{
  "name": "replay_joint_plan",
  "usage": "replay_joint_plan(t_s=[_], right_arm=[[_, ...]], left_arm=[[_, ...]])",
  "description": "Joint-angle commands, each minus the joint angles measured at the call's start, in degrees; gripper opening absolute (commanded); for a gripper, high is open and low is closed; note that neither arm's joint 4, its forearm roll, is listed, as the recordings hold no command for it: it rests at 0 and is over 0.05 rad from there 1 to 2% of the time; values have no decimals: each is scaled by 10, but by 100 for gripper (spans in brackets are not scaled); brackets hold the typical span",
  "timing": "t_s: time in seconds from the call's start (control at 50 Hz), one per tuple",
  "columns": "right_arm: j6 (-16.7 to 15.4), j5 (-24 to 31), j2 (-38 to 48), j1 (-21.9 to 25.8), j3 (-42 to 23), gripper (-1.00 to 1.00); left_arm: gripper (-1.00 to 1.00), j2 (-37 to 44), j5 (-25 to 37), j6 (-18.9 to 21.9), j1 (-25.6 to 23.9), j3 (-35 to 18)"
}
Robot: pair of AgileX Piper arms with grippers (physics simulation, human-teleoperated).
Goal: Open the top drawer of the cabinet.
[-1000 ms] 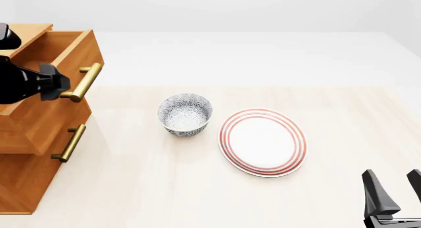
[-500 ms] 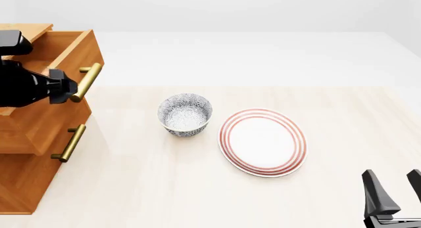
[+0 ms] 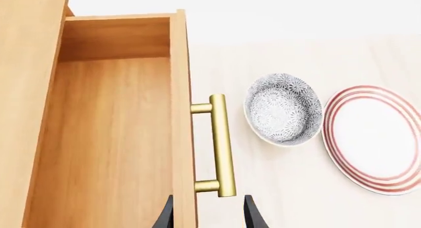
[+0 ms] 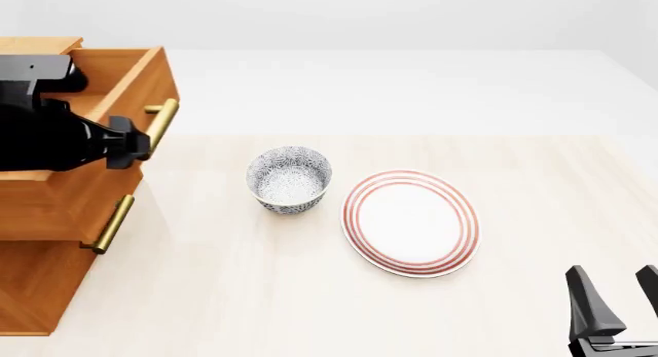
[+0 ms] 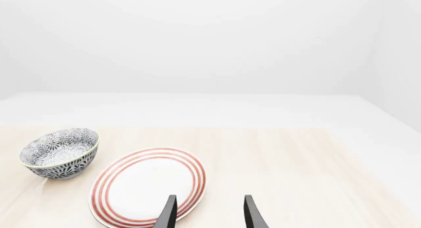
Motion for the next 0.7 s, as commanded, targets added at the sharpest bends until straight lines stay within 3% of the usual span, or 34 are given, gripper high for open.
replay_joint_plan(t_s=[0.02,0.7], right_arm=[[0,0,0,0,0,100],[0,0,0,0,0,100]], left_arm=[[100,4,2,3,-21,-1],[100,8,9,16,-76,-7]])
